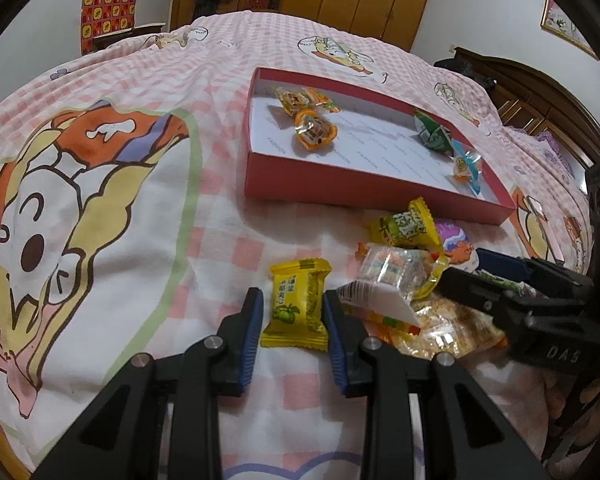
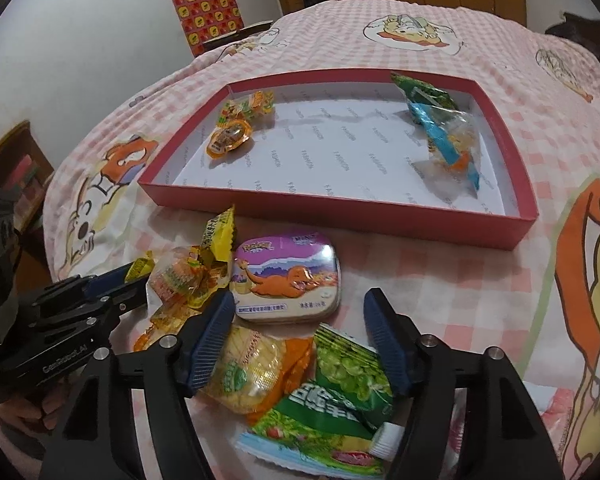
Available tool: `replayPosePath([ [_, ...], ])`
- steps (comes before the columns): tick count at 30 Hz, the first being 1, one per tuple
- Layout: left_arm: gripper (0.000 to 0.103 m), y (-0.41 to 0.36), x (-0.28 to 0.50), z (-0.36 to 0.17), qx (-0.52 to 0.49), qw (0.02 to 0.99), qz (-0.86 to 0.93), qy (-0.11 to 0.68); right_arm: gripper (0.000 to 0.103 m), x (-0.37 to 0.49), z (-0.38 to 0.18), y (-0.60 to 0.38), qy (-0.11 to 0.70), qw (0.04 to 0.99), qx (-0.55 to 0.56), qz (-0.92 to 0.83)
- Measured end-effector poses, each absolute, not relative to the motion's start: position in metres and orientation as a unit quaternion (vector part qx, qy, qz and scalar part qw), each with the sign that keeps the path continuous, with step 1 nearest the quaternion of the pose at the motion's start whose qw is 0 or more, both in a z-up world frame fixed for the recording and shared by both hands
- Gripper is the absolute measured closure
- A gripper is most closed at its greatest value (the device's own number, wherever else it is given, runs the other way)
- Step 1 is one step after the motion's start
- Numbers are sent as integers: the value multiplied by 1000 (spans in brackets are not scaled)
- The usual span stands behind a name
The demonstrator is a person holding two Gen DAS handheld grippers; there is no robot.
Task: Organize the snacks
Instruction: 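Grasp the purple mint tin with the right tool while the left tool grasps the yellow candy packet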
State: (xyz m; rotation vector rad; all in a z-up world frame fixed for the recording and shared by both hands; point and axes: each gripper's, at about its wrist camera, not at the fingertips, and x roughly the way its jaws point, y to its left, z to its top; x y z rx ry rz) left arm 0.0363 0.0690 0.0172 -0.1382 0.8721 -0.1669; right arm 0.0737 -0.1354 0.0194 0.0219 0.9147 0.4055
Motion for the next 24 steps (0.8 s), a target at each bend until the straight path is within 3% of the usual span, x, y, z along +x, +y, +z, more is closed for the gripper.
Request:
replayPosePath([
  [12, 71, 68, 35, 17, -62, 903, -80, 418, 29, 79, 12, -116, 428, 887, -54, 166],
  [14, 74, 68, 34, 18, -61, 904, -80, 416, 31, 77, 12, -116, 422, 890, -55, 164],
  [16, 76, 68, 33, 19, -61, 905, -82, 414, 40, 74, 12, -118, 414, 894, -55, 160],
  [24, 78, 69, 27, 27, -64, 907, -93, 406, 40, 68, 18, -129, 402, 896, -18, 189],
])
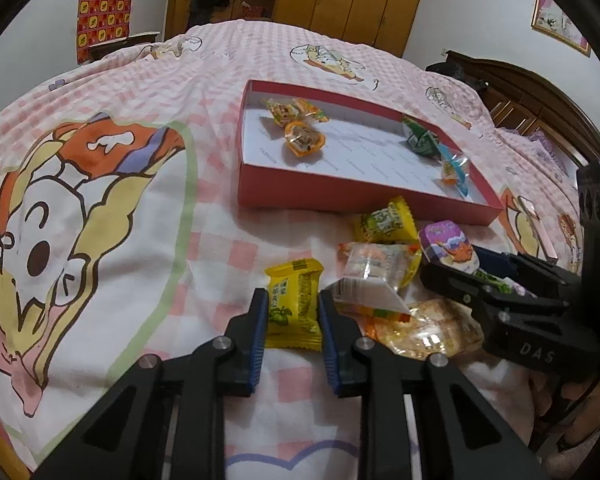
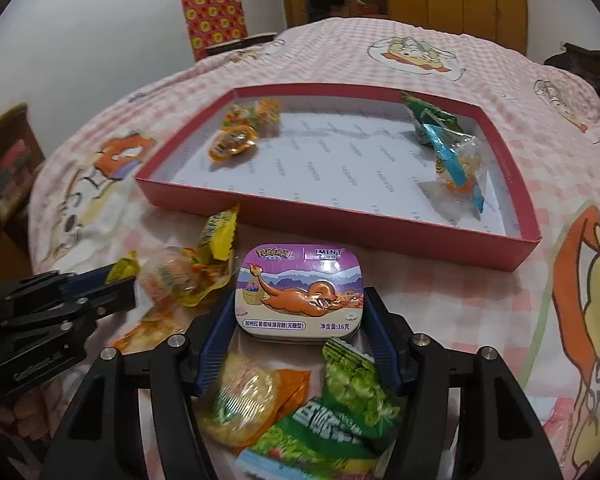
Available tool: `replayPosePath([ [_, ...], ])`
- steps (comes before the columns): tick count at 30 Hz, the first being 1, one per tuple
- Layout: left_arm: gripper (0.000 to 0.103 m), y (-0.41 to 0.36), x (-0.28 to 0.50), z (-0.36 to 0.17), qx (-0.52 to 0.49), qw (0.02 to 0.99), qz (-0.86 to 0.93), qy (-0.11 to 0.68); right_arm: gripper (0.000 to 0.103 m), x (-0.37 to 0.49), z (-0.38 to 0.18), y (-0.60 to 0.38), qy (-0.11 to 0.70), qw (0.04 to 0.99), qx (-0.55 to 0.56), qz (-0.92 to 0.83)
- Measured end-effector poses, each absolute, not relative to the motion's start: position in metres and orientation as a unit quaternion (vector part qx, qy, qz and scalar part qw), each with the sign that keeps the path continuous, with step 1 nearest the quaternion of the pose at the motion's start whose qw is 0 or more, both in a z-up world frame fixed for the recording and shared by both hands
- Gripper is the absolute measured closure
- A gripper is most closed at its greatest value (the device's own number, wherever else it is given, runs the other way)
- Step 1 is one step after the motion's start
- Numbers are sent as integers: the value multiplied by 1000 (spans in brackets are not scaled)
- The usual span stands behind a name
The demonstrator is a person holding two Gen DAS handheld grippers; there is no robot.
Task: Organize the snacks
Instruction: 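Grasp the purple mint tin with the right tool while the left tool grasps the yellow candy packet, then lift both held snacks and carry them over the box lid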
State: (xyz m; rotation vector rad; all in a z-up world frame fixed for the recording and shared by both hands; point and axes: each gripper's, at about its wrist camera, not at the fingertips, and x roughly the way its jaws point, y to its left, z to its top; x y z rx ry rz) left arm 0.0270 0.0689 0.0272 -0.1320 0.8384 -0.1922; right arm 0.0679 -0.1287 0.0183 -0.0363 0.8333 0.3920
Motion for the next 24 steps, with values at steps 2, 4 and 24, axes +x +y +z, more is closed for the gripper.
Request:
replayPosePath([
  [2, 78, 69, 25, 32, -69, 907, -97, 403, 40, 64, 21, -128, 398, 896, -19, 195],
  [4, 78, 69, 23, 36, -71, 909, -98, 399, 40, 60, 23, -128, 394, 897, -22, 199],
  [24, 78, 57, 45, 76, -74, 919, -107, 372, 40, 45, 46, -160, 384, 893, 48, 231],
])
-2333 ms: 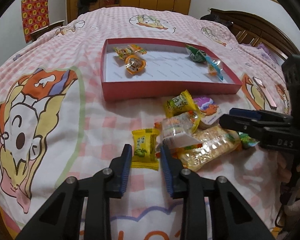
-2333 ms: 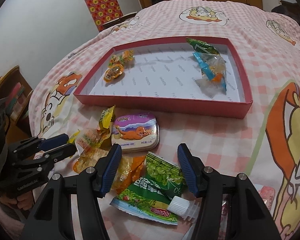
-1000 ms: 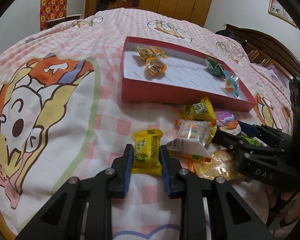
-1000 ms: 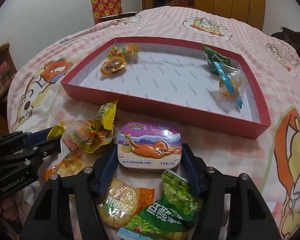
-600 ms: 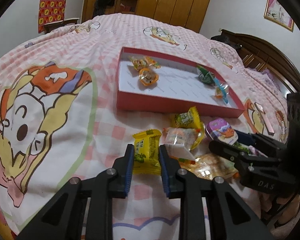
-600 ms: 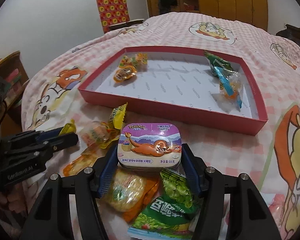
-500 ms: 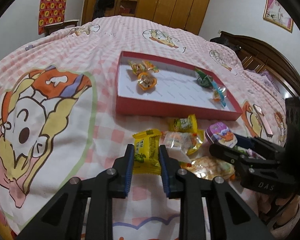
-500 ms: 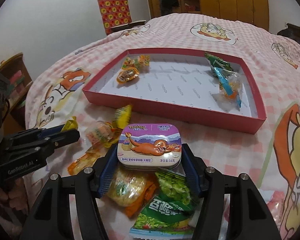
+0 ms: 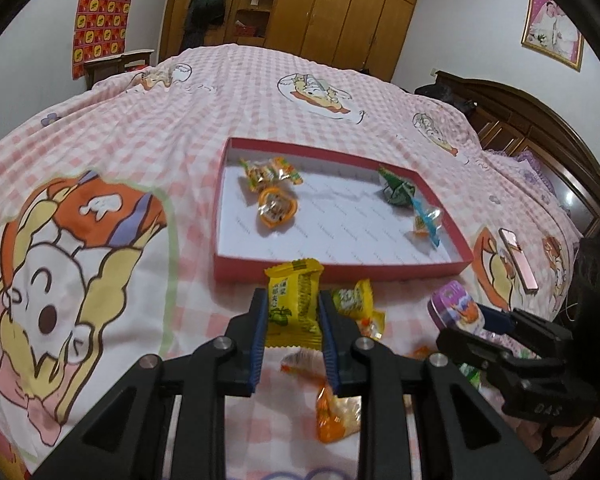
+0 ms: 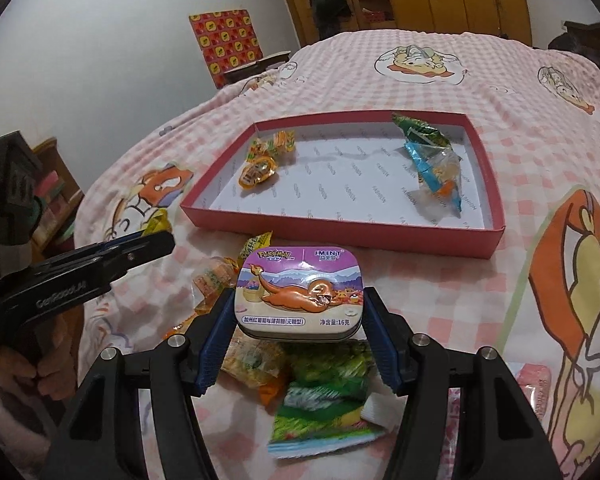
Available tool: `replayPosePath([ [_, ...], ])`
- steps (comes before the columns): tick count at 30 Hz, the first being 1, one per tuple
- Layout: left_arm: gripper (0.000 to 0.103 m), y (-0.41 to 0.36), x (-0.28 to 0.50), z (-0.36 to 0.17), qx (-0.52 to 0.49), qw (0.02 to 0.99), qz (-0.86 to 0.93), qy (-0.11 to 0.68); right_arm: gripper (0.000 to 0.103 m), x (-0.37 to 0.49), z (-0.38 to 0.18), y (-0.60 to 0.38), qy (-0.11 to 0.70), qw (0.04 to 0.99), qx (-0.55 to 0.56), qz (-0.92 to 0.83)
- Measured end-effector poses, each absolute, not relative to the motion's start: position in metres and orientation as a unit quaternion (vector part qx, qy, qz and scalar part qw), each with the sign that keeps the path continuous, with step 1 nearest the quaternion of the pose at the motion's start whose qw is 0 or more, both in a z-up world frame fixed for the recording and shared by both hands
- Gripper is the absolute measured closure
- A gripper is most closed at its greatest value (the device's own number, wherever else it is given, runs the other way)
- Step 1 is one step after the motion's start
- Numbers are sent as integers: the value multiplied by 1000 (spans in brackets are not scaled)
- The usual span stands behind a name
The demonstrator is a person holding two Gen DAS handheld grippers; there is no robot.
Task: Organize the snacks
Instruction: 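Lift both held snacks and carry them over the box lid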
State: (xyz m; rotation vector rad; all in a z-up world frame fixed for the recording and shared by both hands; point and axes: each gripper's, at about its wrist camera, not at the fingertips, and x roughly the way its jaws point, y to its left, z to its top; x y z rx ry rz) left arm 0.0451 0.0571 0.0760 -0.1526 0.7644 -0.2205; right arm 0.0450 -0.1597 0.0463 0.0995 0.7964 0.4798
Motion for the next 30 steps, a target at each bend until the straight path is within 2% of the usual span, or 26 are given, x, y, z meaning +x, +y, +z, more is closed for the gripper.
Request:
replayPosePath([
  [13, 78, 37, 89, 88, -47, 922, -113, 369, 40, 56, 72, -184, 374, 899, 67, 218],
  [30, 78, 24, 131, 57, -16, 913, -86, 398, 40, 119, 66, -201, 406, 895, 62, 174],
])
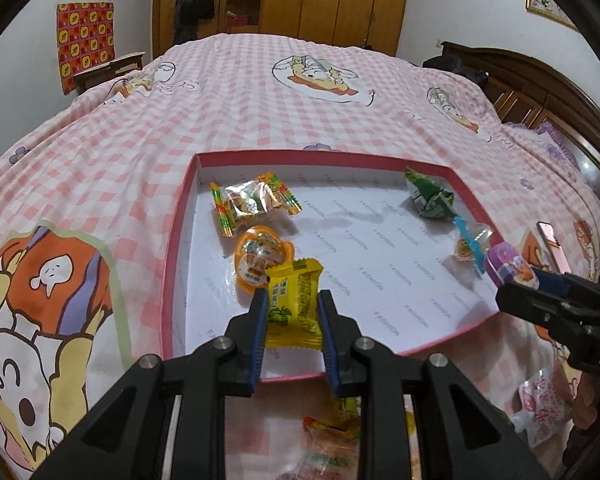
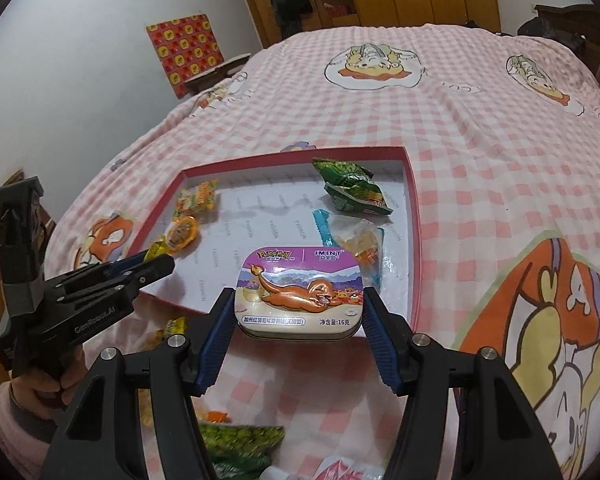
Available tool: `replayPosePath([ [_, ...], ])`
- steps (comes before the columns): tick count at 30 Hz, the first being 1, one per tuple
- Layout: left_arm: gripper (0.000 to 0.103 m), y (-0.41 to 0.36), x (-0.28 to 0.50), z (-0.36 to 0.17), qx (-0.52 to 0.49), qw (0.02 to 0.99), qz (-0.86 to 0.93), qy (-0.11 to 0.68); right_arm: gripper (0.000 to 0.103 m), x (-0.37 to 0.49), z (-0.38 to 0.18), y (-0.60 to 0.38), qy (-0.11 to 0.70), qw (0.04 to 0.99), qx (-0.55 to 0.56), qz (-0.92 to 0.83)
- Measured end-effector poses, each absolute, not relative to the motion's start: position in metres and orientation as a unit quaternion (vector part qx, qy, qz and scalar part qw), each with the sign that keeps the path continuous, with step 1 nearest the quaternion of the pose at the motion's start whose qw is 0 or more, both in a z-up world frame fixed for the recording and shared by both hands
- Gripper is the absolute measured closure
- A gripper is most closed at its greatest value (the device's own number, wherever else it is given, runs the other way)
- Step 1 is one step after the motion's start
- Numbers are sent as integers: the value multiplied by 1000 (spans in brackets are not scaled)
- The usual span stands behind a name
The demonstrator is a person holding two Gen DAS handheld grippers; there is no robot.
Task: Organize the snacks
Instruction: 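Lift both held snacks and carry them over the box lid, then open both tools to drop the tin and packet into the box lid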
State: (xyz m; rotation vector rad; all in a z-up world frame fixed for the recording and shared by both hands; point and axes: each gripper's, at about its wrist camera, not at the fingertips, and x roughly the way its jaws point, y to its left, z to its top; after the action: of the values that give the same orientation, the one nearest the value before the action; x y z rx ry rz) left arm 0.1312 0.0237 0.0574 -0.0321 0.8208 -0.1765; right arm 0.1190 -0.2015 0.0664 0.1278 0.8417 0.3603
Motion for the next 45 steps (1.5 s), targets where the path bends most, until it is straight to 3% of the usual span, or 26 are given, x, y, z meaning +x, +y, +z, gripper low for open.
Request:
replayPosePath([
  [45, 78, 32, 168, 40, 6, 918, -50, 393, 40, 151, 31, -179, 410, 904, 15, 122],
])
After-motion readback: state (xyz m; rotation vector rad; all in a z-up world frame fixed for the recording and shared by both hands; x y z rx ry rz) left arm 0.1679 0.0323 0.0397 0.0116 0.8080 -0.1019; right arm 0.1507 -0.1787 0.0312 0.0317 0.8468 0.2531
